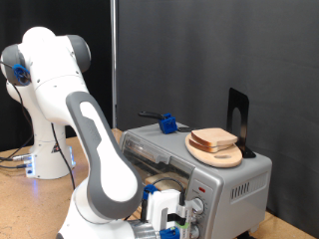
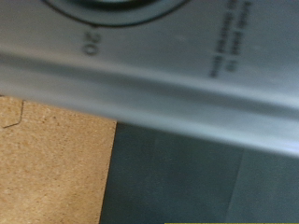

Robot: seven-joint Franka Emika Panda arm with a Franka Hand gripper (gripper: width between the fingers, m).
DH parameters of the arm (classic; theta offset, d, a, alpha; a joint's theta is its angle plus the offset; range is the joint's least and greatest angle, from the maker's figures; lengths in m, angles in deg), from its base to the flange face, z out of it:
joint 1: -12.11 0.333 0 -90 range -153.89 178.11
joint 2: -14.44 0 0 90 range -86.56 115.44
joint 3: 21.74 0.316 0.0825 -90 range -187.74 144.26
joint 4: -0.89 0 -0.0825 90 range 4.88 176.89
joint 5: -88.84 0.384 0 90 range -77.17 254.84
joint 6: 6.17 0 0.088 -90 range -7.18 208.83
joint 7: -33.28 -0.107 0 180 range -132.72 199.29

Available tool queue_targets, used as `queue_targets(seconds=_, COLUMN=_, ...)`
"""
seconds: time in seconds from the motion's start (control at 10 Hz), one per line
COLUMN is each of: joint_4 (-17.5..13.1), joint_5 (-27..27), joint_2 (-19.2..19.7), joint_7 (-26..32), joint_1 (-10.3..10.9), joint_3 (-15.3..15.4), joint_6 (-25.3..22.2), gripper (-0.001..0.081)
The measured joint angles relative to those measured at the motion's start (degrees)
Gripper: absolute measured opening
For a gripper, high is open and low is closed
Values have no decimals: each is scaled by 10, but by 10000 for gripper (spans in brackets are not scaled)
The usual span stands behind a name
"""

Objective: Make a piece of toast with the oven

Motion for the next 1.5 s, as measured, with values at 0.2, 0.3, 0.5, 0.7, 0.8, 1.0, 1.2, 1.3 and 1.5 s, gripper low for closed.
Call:
queue_targets(seconds=0.2, joint_4=4, joint_5=0, joint_2=-4, joint_7=0, joint_1=0, joint_3=0, joint_6=3, gripper=198)
queue_targets(seconds=0.3, joint_4=5, joint_5=0, joint_2=-5, joint_7=0, joint_1=0, joint_3=0, joint_6=4, gripper=198)
queue_targets(seconds=0.5, joint_4=8, joint_5=0, joint_2=-11, joint_7=-4, joint_1=0, joint_3=0, joint_6=2, gripper=187)
queue_targets(seconds=0.7, joint_4=10, joint_5=0, joint_2=-13, joint_7=-11, joint_1=-1, joint_3=0, joint_6=3, gripper=102)
queue_targets(seconds=0.8, joint_4=10, joint_5=0, joint_2=-13, joint_7=-11, joint_1=-1, joint_3=0, joint_6=3, gripper=102)
queue_targets(seconds=1.0, joint_4=10, joint_5=0, joint_2=-13, joint_7=-16, joint_1=-1, joint_3=0, joint_6=3, gripper=102)
queue_targets(seconds=1.2, joint_4=10, joint_5=0, joint_2=-13, joint_7=-22, joint_1=-1, joint_3=-1, joint_6=4, gripper=102)
queue_targets(seconds=1.3, joint_4=11, joint_5=-1, joint_2=-14, joint_7=-33, joint_1=0, joint_3=-1, joint_6=5, gripper=102)
queue_targets(seconds=1.5, joint_4=15, joint_5=-6, joint_2=-20, joint_7=-70, joint_1=3, joint_3=-3, joint_6=13, gripper=102)
